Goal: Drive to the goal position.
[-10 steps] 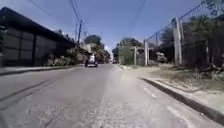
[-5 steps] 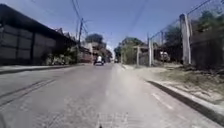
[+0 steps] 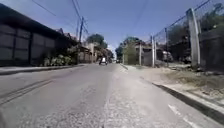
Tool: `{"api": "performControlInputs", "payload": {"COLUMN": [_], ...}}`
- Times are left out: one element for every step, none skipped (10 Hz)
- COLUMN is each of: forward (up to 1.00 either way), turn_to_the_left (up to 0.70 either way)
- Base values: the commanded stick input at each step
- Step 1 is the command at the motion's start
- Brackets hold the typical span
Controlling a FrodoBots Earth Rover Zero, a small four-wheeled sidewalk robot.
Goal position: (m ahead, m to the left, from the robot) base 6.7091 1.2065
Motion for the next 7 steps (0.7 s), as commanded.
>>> {"api": "performControlInputs", "payload": {"forward": [1.0, 1.0, 1.0, 1.0, 1.0, 1.0, 1.0], "turn_to_the_left": [0.0, 0.0, 0.0, 0.0, 0.0, 0.0, 0.0]}}
